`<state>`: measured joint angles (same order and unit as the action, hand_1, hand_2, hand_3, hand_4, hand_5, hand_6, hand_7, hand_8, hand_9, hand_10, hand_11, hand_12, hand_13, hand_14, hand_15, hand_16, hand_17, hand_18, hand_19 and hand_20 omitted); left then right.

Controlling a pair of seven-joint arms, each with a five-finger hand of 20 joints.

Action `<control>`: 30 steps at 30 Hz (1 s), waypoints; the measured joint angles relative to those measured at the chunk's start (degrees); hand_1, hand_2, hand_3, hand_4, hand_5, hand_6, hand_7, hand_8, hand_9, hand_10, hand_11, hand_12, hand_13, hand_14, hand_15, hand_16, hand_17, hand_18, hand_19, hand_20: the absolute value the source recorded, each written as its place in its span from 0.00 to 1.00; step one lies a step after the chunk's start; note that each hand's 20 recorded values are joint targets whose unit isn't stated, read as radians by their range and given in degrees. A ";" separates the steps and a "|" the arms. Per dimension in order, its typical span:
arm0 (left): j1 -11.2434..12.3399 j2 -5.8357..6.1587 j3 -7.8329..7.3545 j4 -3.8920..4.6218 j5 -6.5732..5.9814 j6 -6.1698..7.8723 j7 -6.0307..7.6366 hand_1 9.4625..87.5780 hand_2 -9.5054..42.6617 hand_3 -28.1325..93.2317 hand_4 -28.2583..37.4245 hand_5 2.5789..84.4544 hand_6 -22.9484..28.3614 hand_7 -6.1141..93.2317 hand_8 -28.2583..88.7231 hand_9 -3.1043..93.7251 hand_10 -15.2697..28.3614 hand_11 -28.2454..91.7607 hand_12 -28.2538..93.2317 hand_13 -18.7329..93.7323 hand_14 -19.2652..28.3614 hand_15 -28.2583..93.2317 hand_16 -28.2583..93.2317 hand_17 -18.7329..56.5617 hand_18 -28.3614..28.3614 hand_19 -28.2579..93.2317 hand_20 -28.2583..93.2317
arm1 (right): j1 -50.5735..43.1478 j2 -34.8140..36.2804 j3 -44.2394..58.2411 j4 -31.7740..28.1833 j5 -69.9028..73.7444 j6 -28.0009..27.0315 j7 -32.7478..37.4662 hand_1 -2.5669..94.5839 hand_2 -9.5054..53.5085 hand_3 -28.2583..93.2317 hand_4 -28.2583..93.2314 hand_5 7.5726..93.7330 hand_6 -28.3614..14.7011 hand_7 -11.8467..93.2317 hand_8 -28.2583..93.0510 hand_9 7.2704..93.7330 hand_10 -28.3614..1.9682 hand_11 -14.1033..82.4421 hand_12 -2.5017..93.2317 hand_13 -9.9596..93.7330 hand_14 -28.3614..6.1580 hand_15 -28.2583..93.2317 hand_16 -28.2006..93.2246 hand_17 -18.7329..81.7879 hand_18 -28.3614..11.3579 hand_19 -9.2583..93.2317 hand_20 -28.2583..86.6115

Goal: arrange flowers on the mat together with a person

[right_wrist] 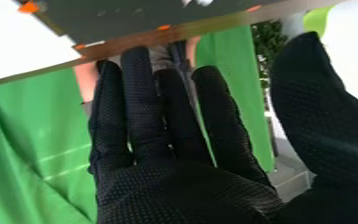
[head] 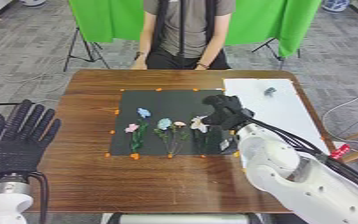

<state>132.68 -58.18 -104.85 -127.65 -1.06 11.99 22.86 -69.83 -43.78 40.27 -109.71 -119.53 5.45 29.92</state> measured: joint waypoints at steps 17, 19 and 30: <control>-1.49 -0.10 0.42 0.08 2.12 0.02 -0.19 0.17 0.49 0.84 0.00 0.47 0.59 0.17 0.16 0.41 0.67 0.36 0.29 0.40 0.67 0.43 0.17 0.17 0.72 0.49 0.33 | -25.68 0.97 35.89 -7.20 36.21 10.35 -24.86 0.23 0.29 0.84 0.04 0.33 0.57 0.21 0.17 0.27 0.41 0.16 0.19 0.33 0.36 0.35 0.41 0.26 0.28 0.51 0.32; -1.49 -0.10 0.26 0.08 2.22 -0.08 -0.19 0.17 0.49 0.84 0.00 0.47 0.59 0.17 0.16 0.41 0.66 0.36 0.29 0.40 0.67 0.43 0.17 0.17 0.72 0.49 0.33 | -29.31 0.20 40.71 -7.05 40.66 7.91 -30.31 0.22 0.30 0.84 0.05 0.32 0.57 0.20 0.17 0.26 0.41 0.16 0.19 0.33 0.36 0.34 0.42 0.25 0.28 0.50 0.33; -1.29 -0.10 -0.59 0.08 2.43 -0.57 -0.11 0.17 0.49 0.84 0.00 0.47 0.58 0.17 0.16 0.40 0.66 0.36 0.29 0.40 0.67 0.42 0.17 0.17 0.72 0.48 0.33 | -39.84 -3.13 49.47 -6.78 71.10 6.35 -36.08 0.21 0.30 0.84 0.05 0.31 0.57 0.19 0.17 0.26 0.45 0.16 0.19 0.33 0.37 0.31 0.44 0.25 0.28 0.47 0.34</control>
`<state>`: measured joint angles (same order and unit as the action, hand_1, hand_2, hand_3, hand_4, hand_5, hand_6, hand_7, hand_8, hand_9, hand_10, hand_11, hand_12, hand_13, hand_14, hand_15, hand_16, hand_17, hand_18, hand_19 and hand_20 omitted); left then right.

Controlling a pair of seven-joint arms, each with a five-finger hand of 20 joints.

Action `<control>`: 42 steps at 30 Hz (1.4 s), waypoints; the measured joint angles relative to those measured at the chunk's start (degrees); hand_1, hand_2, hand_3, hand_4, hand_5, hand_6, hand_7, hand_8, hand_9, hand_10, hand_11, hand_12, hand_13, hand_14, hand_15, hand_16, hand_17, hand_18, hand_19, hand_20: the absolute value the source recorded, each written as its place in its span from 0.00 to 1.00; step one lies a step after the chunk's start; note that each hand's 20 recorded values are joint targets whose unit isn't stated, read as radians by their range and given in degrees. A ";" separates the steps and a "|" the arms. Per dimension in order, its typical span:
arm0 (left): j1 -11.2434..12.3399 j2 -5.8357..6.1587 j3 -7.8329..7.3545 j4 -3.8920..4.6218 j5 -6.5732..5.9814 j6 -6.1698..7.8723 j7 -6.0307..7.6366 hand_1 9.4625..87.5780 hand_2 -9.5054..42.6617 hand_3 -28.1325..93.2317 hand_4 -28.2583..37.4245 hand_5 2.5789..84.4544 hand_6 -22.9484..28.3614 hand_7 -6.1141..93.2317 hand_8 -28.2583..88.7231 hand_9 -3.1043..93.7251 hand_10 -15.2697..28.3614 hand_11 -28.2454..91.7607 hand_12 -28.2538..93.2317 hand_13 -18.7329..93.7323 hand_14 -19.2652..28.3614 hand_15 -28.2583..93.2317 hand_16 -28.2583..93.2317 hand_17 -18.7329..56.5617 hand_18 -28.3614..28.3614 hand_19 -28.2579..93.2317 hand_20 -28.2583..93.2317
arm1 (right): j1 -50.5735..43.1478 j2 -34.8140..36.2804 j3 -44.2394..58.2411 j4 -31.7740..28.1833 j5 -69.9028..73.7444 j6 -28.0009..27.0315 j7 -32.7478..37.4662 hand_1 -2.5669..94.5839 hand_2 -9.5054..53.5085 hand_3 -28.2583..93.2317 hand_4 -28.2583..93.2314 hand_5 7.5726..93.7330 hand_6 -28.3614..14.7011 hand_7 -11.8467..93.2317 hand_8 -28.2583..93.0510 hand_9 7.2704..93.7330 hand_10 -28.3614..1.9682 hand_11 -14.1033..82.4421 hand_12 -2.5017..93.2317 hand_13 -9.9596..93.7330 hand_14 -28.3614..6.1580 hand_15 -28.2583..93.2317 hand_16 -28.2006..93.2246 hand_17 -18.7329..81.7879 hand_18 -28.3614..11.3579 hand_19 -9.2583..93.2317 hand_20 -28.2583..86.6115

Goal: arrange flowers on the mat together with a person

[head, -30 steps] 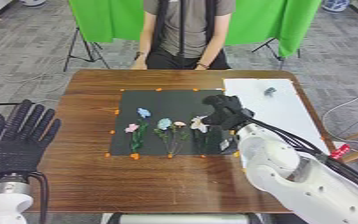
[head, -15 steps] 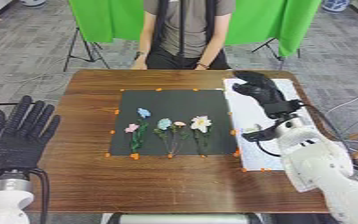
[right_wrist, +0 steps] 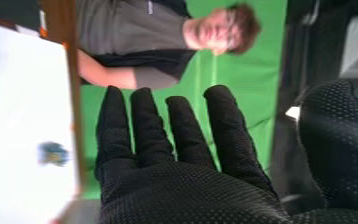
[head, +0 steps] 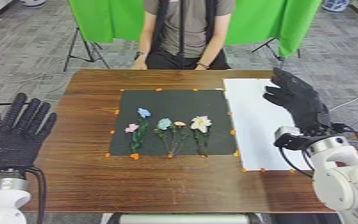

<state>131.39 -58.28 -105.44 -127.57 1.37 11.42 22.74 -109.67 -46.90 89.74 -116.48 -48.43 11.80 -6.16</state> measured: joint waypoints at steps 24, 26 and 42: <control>0.18 -0.12 -0.65 0.00 0.00 -0.02 -0.09 0.17 0.50 0.84 0.00 0.47 0.58 0.17 0.16 0.40 0.66 0.36 0.29 0.40 0.68 0.43 0.18 0.16 0.73 0.49 0.33 | -9.99 -2.34 6.47 -2.29 3.96 -1.85 0.00 0.21 0.32 0.84 0.05 0.32 0.57 0.20 0.17 0.26 0.45 0.16 0.19 0.33 0.36 0.30 0.46 0.25 0.28 0.48 0.35; 0.28 -0.15 -0.65 -0.03 0.01 -0.02 -0.09 0.17 0.50 0.84 0.00 0.47 0.58 0.17 0.16 0.40 0.66 0.36 0.29 0.40 0.68 0.44 0.18 0.16 0.73 0.49 0.33 | -9.90 -2.48 6.23 -2.34 3.96 -1.86 0.10 0.21 0.32 0.84 0.05 0.32 0.57 0.20 0.17 0.26 0.44 0.16 0.19 0.33 0.36 0.30 0.46 0.25 0.28 0.48 0.35; 0.51 -0.20 -0.35 -0.06 -0.02 -0.01 -0.22 0.17 0.50 0.84 0.00 0.47 0.59 0.17 0.16 0.41 0.66 0.36 0.29 0.40 0.69 0.44 0.18 0.16 0.73 0.49 0.33 | -9.69 -2.79 5.53 -2.91 3.65 -1.90 0.78 0.21 0.32 0.84 0.05 0.32 0.57 0.20 0.17 0.26 0.45 0.16 0.19 0.33 0.36 0.31 0.46 0.25 0.28 0.48 0.35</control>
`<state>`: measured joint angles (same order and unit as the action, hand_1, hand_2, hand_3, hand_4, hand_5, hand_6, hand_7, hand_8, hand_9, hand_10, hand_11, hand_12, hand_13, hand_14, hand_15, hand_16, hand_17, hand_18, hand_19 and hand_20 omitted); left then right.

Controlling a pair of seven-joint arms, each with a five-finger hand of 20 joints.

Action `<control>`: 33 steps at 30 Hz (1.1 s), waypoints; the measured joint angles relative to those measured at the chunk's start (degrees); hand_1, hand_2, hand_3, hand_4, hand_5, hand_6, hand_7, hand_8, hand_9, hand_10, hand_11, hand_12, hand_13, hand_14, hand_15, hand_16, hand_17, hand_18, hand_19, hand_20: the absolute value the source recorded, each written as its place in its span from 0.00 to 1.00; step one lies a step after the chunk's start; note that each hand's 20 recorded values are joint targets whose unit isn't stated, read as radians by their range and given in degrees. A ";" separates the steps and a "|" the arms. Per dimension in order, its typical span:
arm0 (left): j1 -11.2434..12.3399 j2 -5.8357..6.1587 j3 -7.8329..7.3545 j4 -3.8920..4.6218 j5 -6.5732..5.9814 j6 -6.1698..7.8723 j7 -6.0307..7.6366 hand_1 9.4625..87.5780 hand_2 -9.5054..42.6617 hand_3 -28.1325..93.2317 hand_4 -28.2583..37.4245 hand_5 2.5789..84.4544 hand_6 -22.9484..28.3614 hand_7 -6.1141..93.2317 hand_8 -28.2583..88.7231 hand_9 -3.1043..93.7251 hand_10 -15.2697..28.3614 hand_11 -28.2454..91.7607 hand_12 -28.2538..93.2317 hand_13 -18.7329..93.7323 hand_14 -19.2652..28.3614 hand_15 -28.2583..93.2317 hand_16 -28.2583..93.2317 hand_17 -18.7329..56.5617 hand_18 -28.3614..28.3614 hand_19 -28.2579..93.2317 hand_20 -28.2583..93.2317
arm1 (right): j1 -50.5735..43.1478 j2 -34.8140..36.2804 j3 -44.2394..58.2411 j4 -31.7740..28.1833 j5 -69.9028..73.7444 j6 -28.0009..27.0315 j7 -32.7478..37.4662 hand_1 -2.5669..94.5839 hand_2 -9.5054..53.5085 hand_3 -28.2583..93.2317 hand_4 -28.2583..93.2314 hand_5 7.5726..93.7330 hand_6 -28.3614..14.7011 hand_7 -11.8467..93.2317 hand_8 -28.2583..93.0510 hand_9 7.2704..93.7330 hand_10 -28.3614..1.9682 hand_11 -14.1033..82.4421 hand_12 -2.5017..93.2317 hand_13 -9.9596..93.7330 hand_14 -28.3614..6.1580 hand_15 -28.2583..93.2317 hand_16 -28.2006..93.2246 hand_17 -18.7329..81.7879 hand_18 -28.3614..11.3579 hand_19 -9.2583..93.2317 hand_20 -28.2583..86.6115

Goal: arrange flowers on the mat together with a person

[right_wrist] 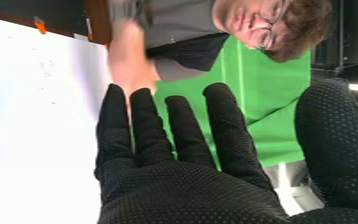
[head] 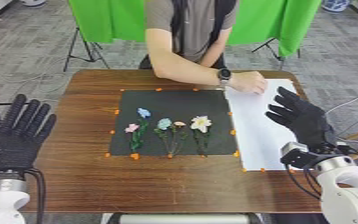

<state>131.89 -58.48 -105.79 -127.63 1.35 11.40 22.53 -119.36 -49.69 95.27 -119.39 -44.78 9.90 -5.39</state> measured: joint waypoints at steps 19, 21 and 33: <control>0.19 0.06 0.01 0.03 -0.06 -0.02 -0.42 0.17 0.50 0.84 0.00 0.47 0.59 0.17 0.16 0.41 0.66 0.37 0.29 0.40 0.69 0.44 0.18 0.16 0.73 0.49 0.33 | 1.30 -0.01 -1.67 0.01 -1.34 0.06 0.46 0.22 0.31 0.85 0.05 0.32 0.57 0.20 0.17 0.26 0.45 0.16 0.19 0.33 0.36 0.31 0.46 0.25 0.28 0.48 0.35; 0.28 0.06 -0.03 0.03 -0.06 -0.03 -0.42 0.17 0.50 0.84 0.00 0.47 0.59 0.17 0.16 0.41 0.66 0.37 0.29 0.40 0.70 0.44 0.18 0.16 0.73 0.49 0.33 | 1.43 -0.02 -1.79 0.03 -1.42 0.04 0.52 0.22 0.31 0.85 0.05 0.32 0.57 0.20 0.17 0.26 0.46 0.16 0.19 0.33 0.36 0.31 0.46 0.25 0.28 0.48 0.35; 0.44 -0.09 -0.05 0.03 -0.15 -0.07 -0.38 0.17 0.50 0.84 0.00 0.47 0.58 0.18 0.16 0.41 0.66 0.36 0.29 0.40 0.70 0.45 0.18 0.16 0.73 0.49 0.33 | 1.63 -0.36 -1.79 -0.41 -3.67 -0.19 0.80 0.22 0.31 0.85 0.05 0.32 0.57 0.20 0.17 0.26 0.47 0.16 0.19 0.33 0.36 0.31 0.46 0.25 0.27 0.48 0.35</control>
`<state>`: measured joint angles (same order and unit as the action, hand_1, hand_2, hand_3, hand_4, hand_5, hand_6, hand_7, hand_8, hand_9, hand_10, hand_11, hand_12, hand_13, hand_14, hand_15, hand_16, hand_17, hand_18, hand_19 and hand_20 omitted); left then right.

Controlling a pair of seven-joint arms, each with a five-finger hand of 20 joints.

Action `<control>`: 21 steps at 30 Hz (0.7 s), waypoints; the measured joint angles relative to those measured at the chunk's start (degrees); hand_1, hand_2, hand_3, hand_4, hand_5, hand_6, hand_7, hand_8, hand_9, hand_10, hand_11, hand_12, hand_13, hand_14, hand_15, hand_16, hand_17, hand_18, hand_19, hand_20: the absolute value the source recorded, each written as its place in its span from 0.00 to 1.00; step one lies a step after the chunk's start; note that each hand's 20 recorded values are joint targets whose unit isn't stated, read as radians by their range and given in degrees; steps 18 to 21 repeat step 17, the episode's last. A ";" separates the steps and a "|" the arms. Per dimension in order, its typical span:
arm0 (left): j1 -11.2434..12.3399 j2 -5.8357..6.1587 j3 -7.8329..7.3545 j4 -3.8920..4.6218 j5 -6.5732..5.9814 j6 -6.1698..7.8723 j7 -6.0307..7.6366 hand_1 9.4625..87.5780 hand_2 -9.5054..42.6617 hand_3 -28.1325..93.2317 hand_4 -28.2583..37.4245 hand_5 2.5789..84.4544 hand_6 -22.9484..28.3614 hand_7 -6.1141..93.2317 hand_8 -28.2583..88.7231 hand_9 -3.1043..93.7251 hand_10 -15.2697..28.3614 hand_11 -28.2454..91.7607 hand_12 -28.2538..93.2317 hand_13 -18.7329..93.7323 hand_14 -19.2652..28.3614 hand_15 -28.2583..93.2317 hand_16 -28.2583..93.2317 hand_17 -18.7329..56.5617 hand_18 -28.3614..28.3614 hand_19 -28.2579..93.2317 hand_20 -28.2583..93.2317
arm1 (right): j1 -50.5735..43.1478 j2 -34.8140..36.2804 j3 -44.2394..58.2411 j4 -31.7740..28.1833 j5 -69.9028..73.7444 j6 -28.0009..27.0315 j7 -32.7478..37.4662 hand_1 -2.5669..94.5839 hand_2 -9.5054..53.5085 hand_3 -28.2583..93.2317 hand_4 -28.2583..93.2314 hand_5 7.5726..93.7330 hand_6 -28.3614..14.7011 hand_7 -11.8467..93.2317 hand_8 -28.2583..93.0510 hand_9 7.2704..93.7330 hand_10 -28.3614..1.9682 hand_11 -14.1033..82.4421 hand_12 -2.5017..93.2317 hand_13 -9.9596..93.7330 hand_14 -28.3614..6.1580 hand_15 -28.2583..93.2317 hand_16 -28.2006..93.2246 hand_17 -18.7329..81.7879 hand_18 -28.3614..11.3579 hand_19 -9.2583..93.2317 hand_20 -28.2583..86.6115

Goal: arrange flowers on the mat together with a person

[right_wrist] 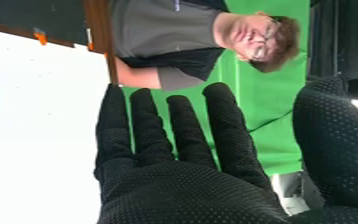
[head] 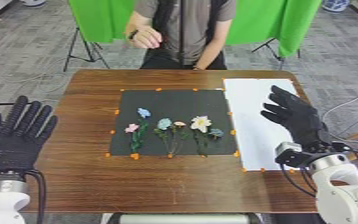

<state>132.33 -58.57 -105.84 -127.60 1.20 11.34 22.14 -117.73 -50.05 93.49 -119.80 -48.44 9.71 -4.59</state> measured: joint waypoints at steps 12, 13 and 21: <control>0.85 -0.33 -0.72 -0.09 -0.01 -0.45 0.21 0.17 0.50 0.84 0.00 0.47 0.58 0.18 0.16 0.41 0.66 0.36 0.29 0.40 0.70 0.45 0.18 0.16 0.73 0.49 0.33 | -1.51 -0.72 1.36 -0.82 -0.33 0.21 0.36 0.22 0.30 0.85 0.05 0.32 0.57 0.20 0.17 0.26 0.47 0.16 0.19 0.33 0.36 0.31 0.46 0.25 0.27 0.48 0.34; 0.85 -0.33 -0.72 -0.11 0.00 -0.51 0.29 0.17 0.50 0.84 0.00 0.47 0.58 0.18 0.16 0.41 0.66 0.36 0.29 0.40 0.70 0.45 0.18 0.16 0.73 0.49 0.33 | -1.47 -0.72 1.38 -0.82 -0.33 0.21 0.36 0.22 0.30 0.85 0.05 0.32 0.57 0.20 0.17 0.26 0.47 0.16 0.19 0.33 0.36 0.31 0.46 0.25 0.27 0.48 0.35; 0.83 -0.33 -0.74 -0.39 0.14 -0.83 0.68 0.17 0.50 0.84 0.00 0.47 0.58 0.18 0.16 0.41 0.66 0.36 0.29 0.40 0.71 0.45 0.18 0.16 0.73 0.49 0.33 | -0.92 -0.71 1.71 -0.85 -0.26 0.35 0.21 0.22 0.30 0.85 0.05 0.32 0.57 0.20 0.17 0.26 0.48 0.16 0.19 0.33 0.36 0.31 0.46 0.25 0.27 0.48 0.34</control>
